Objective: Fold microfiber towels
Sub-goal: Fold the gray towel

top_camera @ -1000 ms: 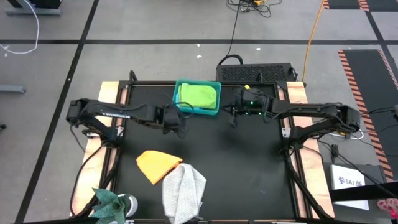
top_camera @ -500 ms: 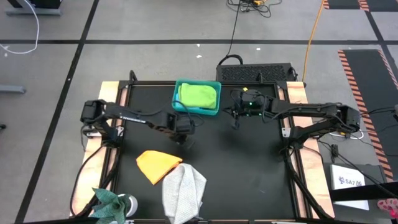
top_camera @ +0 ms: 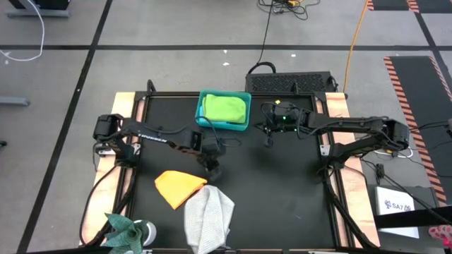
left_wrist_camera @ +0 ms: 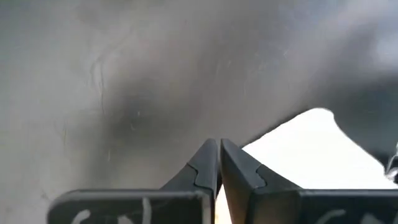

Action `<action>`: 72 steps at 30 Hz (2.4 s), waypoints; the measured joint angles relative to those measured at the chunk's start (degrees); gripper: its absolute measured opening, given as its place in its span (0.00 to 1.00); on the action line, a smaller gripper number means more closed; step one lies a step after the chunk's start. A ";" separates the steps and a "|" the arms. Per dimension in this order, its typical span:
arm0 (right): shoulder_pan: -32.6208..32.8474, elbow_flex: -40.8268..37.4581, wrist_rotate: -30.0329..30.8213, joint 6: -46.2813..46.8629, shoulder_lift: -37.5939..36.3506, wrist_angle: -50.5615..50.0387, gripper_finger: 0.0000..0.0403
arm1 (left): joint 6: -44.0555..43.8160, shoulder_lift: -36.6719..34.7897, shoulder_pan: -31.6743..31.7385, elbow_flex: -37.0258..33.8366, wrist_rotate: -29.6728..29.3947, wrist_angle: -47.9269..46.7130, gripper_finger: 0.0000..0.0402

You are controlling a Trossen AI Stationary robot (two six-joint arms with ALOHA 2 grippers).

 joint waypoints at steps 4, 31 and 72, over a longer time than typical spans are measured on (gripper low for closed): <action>0.00 0.00 0.07 0.04 0.00 0.00 0.00 | 0.87 0.04 -0.76 0.00 0.00 -1.20 0.07; -0.02 0.00 0.20 0.22 0.00 0.00 0.00 | 15.43 0.48 -11.20 0.02 -2.15 -4.56 0.28; -0.04 0.00 0.60 2.59 0.00 -0.02 0.00 | 5.83 3.22 -5.78 0.02 -9.43 -1.97 0.01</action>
